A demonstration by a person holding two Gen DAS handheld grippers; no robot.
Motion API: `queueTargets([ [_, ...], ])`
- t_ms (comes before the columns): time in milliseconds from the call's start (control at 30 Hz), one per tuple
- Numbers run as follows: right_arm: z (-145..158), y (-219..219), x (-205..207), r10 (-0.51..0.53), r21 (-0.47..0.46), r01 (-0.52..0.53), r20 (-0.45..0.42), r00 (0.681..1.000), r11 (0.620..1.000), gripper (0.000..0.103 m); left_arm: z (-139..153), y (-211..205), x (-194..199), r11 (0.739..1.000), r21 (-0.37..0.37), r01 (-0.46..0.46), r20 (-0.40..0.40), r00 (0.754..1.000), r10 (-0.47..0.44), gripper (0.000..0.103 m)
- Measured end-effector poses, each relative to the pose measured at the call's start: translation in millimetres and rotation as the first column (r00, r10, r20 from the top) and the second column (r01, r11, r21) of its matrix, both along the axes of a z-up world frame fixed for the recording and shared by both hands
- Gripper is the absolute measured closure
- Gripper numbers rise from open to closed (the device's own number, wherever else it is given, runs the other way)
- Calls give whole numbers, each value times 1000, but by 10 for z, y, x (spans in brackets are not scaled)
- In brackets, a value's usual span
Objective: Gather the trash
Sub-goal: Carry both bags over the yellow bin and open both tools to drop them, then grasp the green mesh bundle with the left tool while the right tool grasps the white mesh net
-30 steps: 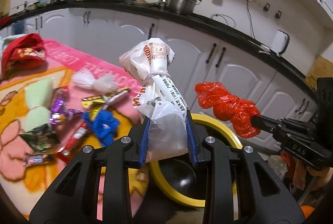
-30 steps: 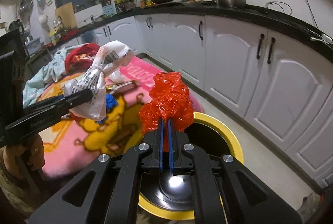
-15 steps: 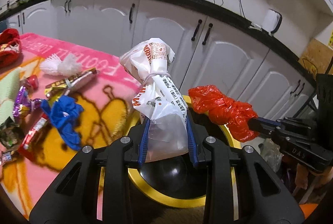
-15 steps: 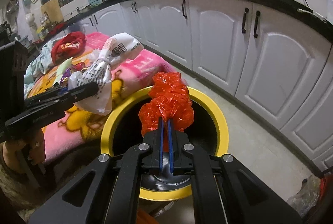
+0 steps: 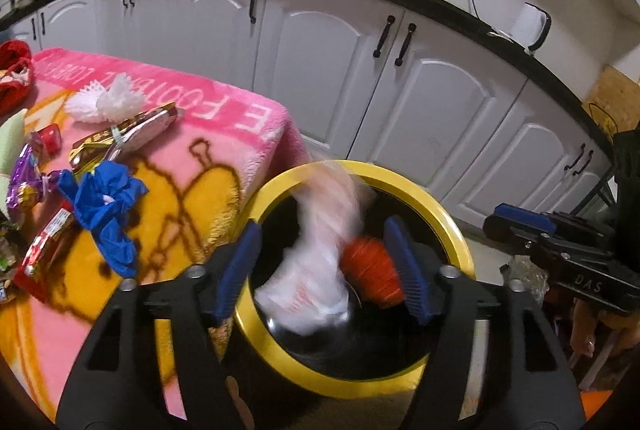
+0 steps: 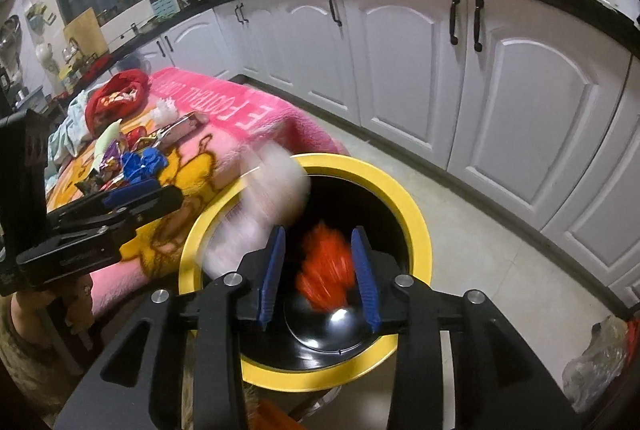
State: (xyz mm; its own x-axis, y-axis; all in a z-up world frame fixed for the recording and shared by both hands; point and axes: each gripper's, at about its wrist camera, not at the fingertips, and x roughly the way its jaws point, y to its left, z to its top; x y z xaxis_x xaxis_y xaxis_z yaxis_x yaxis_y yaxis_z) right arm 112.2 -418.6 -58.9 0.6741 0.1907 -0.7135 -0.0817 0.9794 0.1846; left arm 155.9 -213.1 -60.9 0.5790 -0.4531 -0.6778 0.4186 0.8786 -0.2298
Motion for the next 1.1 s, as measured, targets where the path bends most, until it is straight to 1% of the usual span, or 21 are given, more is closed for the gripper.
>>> queueTargets([
  [33, 7, -11, -4, -8, 2, 8, 3, 1000, 1000, 66, 7, 24, -5, 1000, -4, -5, 2, 1000, 5, 35],
  [167, 74, 14, -3, -11, -3, 11, 31, 999, 1000, 60, 64, 164, -33, 999, -12, -46, 22, 999, 46, 21],
  [233, 130, 68, -13, 0, -12, 1, 58, 998, 1000, 57, 111, 249, -47, 998, -14, -68, 37, 997, 69, 19],
  [267, 163, 105, -14, 7, -16, -6, 72, 997, 1000, 56, 132, 290, -54, 997, -15, -80, 42, 996, 81, 16],
  [300, 197, 147, -15, 14, -17, -13, 84, 996, 1000, 56, 159, 347, -65, 995, -20, -93, 49, 994, 94, 15],
  [400, 298, 299, 7, 52, -27, -49, 113, 992, 998, 52, 249, 514, -112, 990, -23, -137, 84, 987, 139, 13],
  [533, 416, 567, 85, 116, -40, -112, 142, 983, 993, 51, 369, 778, -162, 979, -31, -203, 124, 971, 206, 12],
  [667, 516, 870, 216, 176, -45, -171, 158, 972, 984, 51, 442, 1040, -186, 963, -43, -264, 141, 953, 268, 12],
  [867, 616, 1268, 364, 245, -56, -239, 180, 953, 969, 51, 550, 1447, -209, 934, -52, -353, 173, 918, 356, 12],
  [1100, 722, 1727, 594, 330, -77, -321, 194, 924, 944, 50, 573, 1916, -224, 894, -70, -442, 176, 877, 447, 12],
])
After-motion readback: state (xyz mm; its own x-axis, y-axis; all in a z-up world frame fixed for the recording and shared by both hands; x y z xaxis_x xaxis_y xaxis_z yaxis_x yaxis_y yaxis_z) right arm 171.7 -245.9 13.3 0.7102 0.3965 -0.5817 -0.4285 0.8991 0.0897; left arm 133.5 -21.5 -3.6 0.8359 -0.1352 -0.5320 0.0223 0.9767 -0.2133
